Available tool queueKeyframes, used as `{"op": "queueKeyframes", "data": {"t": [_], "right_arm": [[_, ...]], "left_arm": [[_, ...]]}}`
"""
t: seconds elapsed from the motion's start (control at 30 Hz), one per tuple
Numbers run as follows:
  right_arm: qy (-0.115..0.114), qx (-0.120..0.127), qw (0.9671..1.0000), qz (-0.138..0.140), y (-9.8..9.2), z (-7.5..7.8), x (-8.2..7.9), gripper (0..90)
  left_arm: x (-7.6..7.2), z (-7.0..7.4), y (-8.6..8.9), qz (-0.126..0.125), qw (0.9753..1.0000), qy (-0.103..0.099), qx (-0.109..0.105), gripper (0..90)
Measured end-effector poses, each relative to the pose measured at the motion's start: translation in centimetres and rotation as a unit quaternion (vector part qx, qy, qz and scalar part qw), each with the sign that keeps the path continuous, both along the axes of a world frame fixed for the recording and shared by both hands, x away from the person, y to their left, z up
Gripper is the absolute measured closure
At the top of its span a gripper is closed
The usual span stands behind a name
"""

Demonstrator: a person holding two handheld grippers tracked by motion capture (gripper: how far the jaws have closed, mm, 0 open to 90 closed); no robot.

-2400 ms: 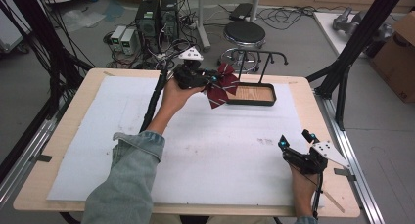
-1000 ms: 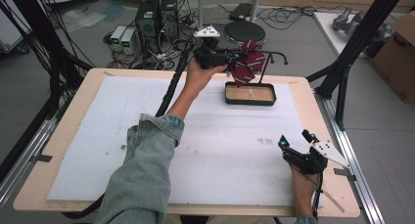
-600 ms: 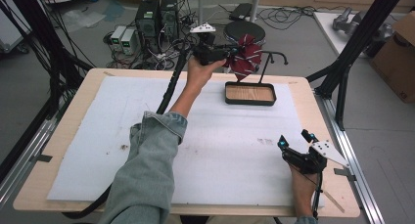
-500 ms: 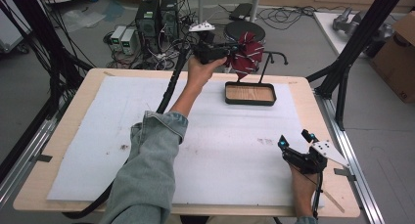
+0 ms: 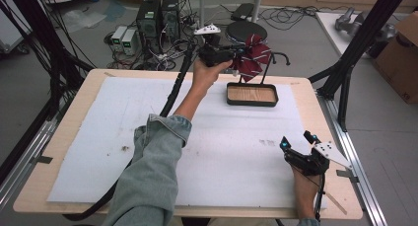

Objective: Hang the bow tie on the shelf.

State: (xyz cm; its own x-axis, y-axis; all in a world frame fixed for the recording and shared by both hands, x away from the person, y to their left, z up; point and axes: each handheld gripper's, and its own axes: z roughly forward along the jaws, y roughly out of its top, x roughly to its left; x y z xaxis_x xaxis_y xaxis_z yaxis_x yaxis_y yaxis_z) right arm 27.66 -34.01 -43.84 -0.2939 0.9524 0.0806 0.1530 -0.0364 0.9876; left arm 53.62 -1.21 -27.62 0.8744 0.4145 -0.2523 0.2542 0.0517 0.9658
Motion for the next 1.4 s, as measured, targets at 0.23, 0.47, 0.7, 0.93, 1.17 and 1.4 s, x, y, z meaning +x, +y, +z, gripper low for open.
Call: {"op": "queueKeyframes", "data": {"t": [0.23,0.47,0.7,0.93,1.17,1.4], "right_arm": [[0.0,0.0,1.0,0.001,0.0,0.0,0.0,11.3],[0.0,0.0,1.0,0.001,0.0,0.0,0.0,11.2],[0.001,0.001,1.0,0.0,0.1,0.0,0.0,11.3],[0.0,0.0,1.0,0.001,0.0,0.0,0.0,11.3],[0.001,0.0,1.0,0.002,0.0,0.0,0.0,11.3],[0.001,0.001,1.0,0.003,0.0,0.0,0.0,11.3]], "left_arm": [[1.8,-0.8,1.1,0.025,0.9996,0.016,-0.001,74.3],[2.1,-0.8,1.5,0.023,0.9995,0.022,-0.005,74.3],[1.0,0.0,0.2,0.007,0.9999,0.007,-0.007,74.4],[0.4,1.2,-1.0,-0.001,1.0,-0.006,-0.006,74.5],[1.1,1.4,-1.3,0.009,0.9999,-0.006,-0.01,74.6],[2.1,0.5,-0.9,0.017,0.9998,0.012,-0.004,74.6]]}}
